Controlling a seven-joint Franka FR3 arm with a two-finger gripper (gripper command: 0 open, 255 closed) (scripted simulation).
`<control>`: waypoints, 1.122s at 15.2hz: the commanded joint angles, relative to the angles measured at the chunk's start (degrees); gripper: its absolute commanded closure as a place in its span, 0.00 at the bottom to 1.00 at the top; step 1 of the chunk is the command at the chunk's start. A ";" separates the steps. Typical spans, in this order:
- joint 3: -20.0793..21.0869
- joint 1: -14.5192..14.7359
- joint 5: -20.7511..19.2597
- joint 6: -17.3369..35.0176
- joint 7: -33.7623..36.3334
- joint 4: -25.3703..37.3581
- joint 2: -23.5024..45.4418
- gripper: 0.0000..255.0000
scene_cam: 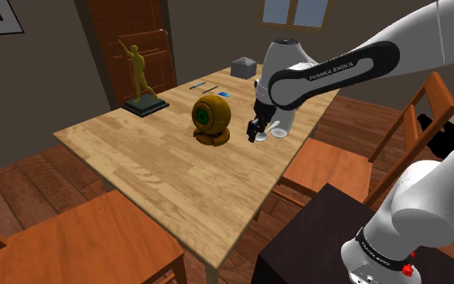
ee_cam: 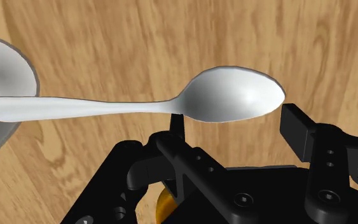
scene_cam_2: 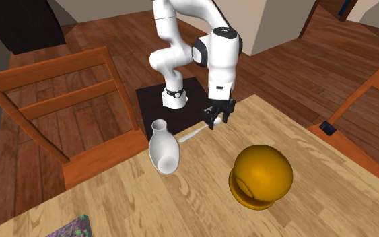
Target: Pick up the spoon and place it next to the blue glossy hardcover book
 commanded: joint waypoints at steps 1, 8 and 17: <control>-2.18 -1.21 -0.11 -0.02 -3.35 0.39 0.30 1.00; -9.30 -5.06 0.00 -0.08 -14.32 2.88 2.65 1.00; -17.72 -9.45 2.66 -1.22 -28.82 10.84 9.79 1.00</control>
